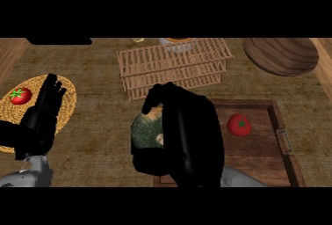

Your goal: Pick the squash from the tray and place it in the tiered shelf

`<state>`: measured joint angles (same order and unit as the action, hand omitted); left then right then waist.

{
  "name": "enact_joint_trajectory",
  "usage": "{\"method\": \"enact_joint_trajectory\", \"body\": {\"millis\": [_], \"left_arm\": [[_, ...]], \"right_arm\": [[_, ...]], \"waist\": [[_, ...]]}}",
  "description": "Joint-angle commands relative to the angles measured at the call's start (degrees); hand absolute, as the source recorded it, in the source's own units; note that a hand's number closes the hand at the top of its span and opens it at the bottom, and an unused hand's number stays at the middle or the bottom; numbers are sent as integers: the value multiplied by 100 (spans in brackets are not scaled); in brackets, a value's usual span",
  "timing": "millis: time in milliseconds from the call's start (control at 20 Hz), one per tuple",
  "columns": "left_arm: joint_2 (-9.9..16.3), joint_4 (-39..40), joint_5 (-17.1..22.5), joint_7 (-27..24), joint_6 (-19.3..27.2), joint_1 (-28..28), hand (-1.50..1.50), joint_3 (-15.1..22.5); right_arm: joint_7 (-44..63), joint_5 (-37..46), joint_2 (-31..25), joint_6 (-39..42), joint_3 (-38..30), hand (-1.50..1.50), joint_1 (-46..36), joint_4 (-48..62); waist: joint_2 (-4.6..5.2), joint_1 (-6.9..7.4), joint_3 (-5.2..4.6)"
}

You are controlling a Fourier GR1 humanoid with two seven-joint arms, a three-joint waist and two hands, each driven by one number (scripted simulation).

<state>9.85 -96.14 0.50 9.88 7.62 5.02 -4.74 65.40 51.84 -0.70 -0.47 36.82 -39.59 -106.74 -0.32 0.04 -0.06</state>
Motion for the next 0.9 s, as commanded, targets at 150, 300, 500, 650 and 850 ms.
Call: {"method": "enact_joint_trajectory", "body": {"millis": [150,300,500,650,850], "left_arm": [[-237,-129,-228,-26,154,-87,0,248],[-70,-96,-188,87,35,-11,0,139],[-46,-51,14,76,-27,80,0,-60],[-176,-538,-178,280,79,-179,0,185],[-21,-31,105,-63,-199,-63,0,-133]], "right_arm": [[680,222,67,403,-771,150,-478,130],[511,102,67,342,-1074,150,-733,545],[-362,132,68,-257,-1708,150,-738,1338],[-575,65,68,-661,-1656,150,-823,1907],[-1133,-20,68,-1437,-1858,150,-1040,2775]], "waist": [[17,-10,4],[24,16,4],[41,40,5],[35,67,6],[47,87,4]]}}
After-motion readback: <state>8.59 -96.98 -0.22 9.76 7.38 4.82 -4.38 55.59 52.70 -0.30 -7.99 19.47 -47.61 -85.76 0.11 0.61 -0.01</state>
